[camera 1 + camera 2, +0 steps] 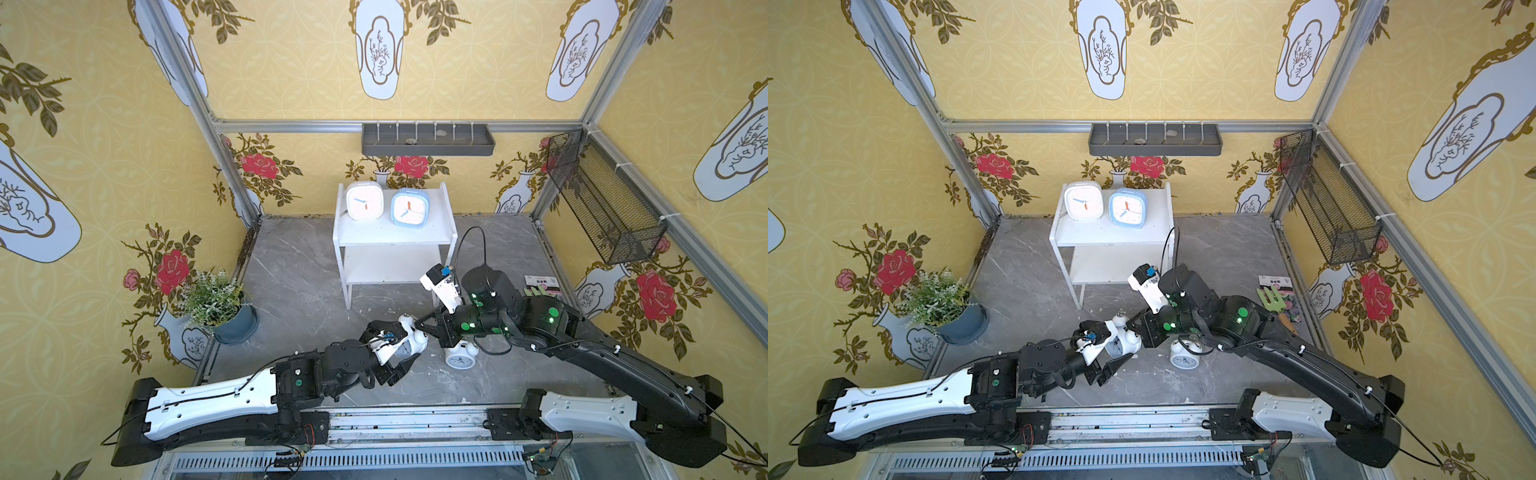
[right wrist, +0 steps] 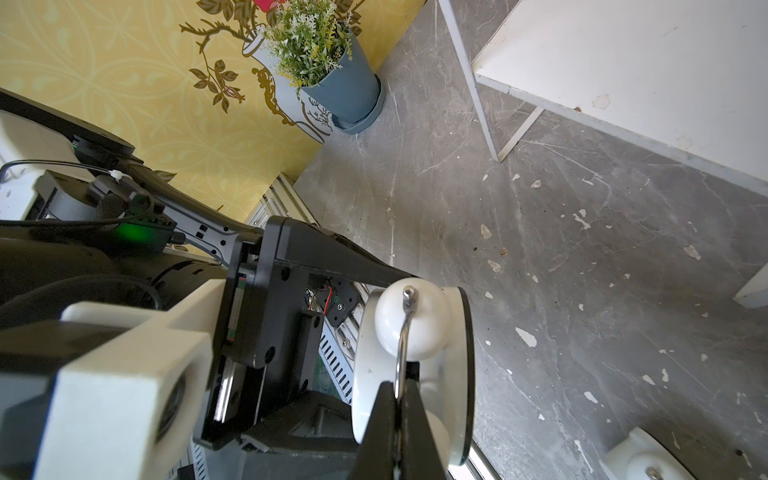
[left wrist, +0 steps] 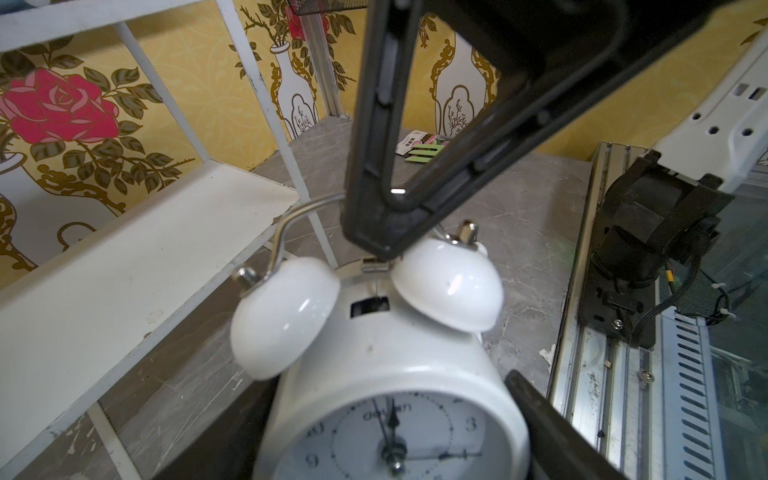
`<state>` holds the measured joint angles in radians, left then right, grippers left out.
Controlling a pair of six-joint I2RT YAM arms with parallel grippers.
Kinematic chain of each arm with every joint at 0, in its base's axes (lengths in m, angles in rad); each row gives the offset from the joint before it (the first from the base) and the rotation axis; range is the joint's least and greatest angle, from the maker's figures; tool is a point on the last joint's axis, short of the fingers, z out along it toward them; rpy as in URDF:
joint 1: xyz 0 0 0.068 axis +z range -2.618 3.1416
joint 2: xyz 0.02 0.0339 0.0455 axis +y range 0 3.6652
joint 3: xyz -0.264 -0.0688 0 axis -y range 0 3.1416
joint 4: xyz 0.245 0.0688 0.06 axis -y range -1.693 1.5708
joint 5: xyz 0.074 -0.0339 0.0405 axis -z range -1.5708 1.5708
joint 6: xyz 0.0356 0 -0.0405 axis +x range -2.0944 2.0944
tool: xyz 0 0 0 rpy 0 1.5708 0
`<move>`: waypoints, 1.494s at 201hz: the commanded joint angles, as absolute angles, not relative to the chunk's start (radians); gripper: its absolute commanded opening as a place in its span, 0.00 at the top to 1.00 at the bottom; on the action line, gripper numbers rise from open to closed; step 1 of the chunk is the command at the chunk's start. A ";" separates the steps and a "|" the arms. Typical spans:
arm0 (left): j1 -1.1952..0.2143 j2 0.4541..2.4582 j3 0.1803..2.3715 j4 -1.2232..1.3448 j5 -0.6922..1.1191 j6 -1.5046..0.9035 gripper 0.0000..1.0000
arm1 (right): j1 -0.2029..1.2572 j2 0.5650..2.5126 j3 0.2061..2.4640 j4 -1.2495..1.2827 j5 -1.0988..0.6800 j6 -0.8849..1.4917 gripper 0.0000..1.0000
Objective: Place the alarm clocks on the shelf by style
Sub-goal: Pick up the alarm from the center of the board.
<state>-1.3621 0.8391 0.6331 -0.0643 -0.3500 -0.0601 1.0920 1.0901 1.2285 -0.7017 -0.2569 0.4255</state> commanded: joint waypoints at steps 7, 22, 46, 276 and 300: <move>-1.362 0.836 0.631 -0.035 -0.341 -0.058 0.28 | 1.096 1.092 1.231 -0.618 -0.269 0.426 0.98; -1.362 0.833 0.627 -0.025 -0.336 -0.063 0.30 | 1.096 1.093 1.229 -0.618 -0.262 0.426 0.98; -1.362 0.831 0.621 -0.005 -0.331 -0.067 0.34 | 1.095 1.094 1.228 -0.619 -0.246 0.428 0.95; -1.361 0.854 0.604 0.047 -0.622 -0.269 0.46 | 1.198 0.912 1.142 -0.707 0.317 0.554 0.66; -1.361 0.836 0.585 0.052 -0.667 -0.297 0.46 | 1.198 0.878 1.105 -0.692 0.338 0.584 0.66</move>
<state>-1.3617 0.8494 0.6006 0.0063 -0.5945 -0.2501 1.1961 0.8982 1.1313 -0.7441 0.2722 0.5346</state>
